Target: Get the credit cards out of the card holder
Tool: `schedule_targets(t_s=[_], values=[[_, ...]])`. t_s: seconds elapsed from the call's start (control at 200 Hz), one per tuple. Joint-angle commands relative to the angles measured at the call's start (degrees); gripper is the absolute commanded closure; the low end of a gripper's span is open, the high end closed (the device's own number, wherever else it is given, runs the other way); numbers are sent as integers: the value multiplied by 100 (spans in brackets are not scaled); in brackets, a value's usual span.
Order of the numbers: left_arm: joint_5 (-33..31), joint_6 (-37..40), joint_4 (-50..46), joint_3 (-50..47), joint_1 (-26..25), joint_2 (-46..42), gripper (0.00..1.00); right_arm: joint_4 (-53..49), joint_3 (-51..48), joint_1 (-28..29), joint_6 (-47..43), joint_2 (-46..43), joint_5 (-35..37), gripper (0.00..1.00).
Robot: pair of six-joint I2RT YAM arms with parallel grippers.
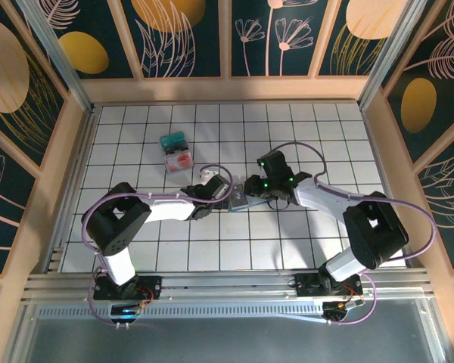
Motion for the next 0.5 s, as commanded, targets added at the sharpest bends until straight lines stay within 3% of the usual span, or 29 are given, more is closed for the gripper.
schedule_targets(t_s=[0.0,0.495], values=[[66,-129,-36,162,61,113,1,15,199,32,-146,221,-267,72],[72,-104,-14,213,117,294,1,185,271,40,-209,827,-458,74]])
